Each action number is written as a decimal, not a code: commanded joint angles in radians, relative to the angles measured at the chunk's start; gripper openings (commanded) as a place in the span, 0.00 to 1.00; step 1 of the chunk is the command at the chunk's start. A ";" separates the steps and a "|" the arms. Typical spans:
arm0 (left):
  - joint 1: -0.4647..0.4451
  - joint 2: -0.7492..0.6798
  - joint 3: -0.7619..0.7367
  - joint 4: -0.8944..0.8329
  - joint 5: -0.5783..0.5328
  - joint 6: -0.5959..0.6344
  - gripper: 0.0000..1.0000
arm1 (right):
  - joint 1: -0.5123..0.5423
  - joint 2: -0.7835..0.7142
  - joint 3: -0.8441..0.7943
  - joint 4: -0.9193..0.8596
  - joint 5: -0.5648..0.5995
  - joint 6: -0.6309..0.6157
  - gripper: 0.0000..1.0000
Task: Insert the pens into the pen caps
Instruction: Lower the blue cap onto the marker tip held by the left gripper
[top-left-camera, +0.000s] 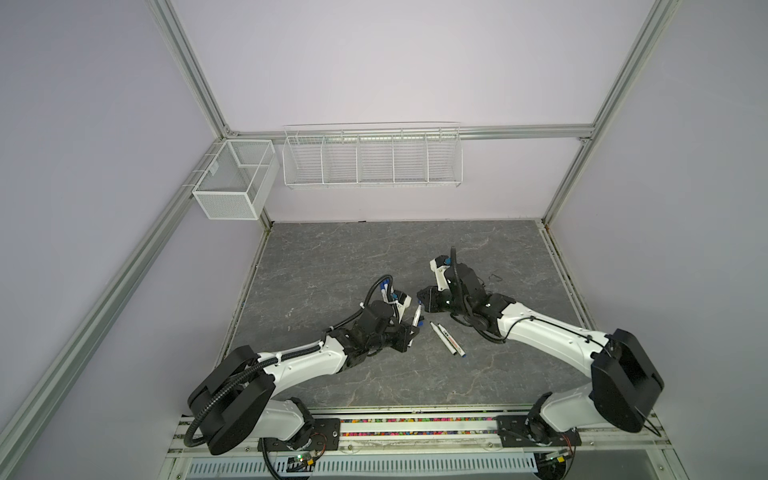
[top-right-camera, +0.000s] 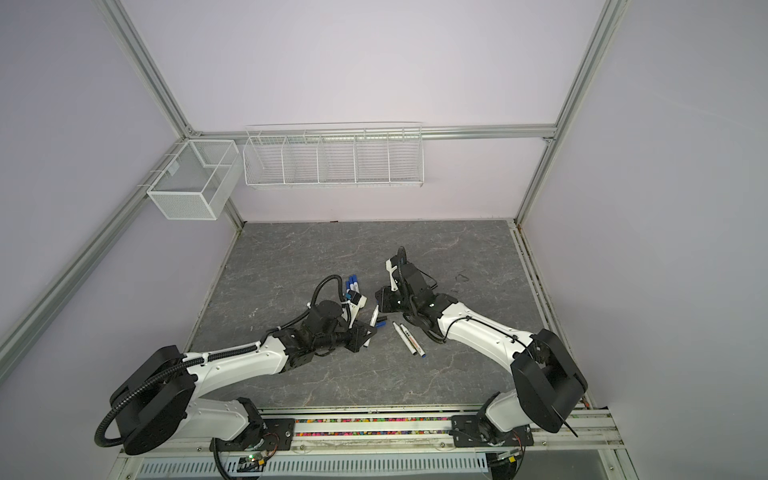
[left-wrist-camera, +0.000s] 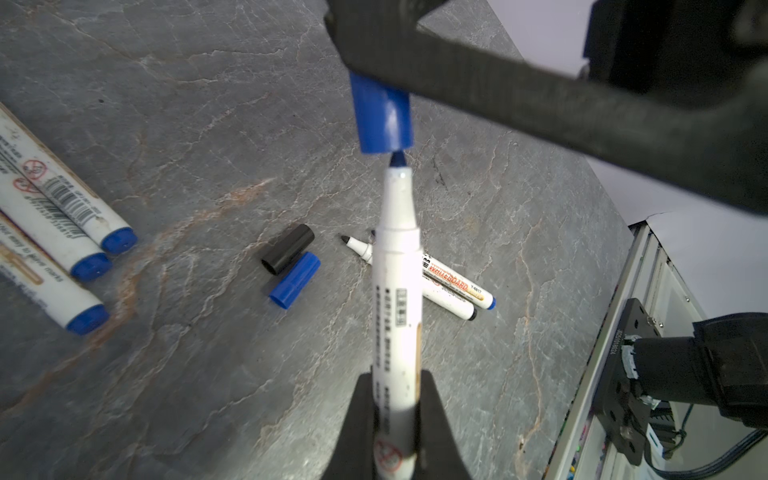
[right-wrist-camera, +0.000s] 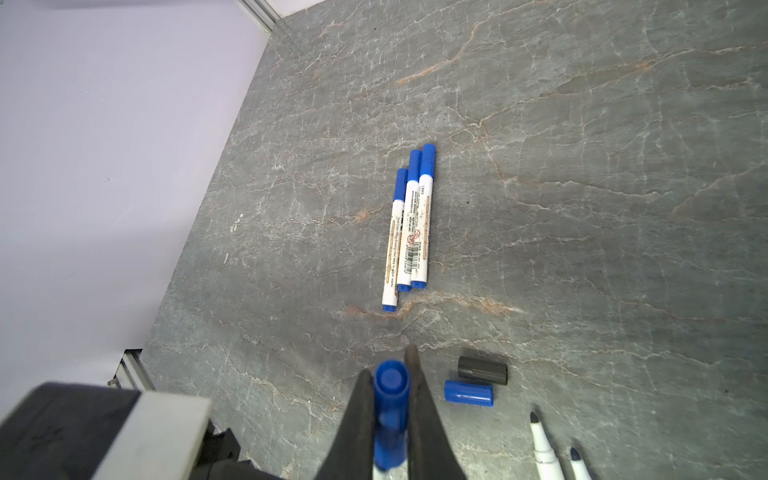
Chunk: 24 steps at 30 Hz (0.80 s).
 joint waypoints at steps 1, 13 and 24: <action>-0.007 -0.006 0.019 0.015 -0.003 0.015 0.00 | -0.006 -0.016 -0.024 -0.011 -0.023 0.003 0.07; -0.007 -0.008 0.017 0.024 -0.006 0.010 0.00 | -0.045 -0.058 -0.073 -0.002 -0.236 0.028 0.06; -0.007 -0.042 -0.006 0.060 -0.025 -0.002 0.00 | -0.196 -0.061 -0.132 -0.052 -0.593 0.026 0.07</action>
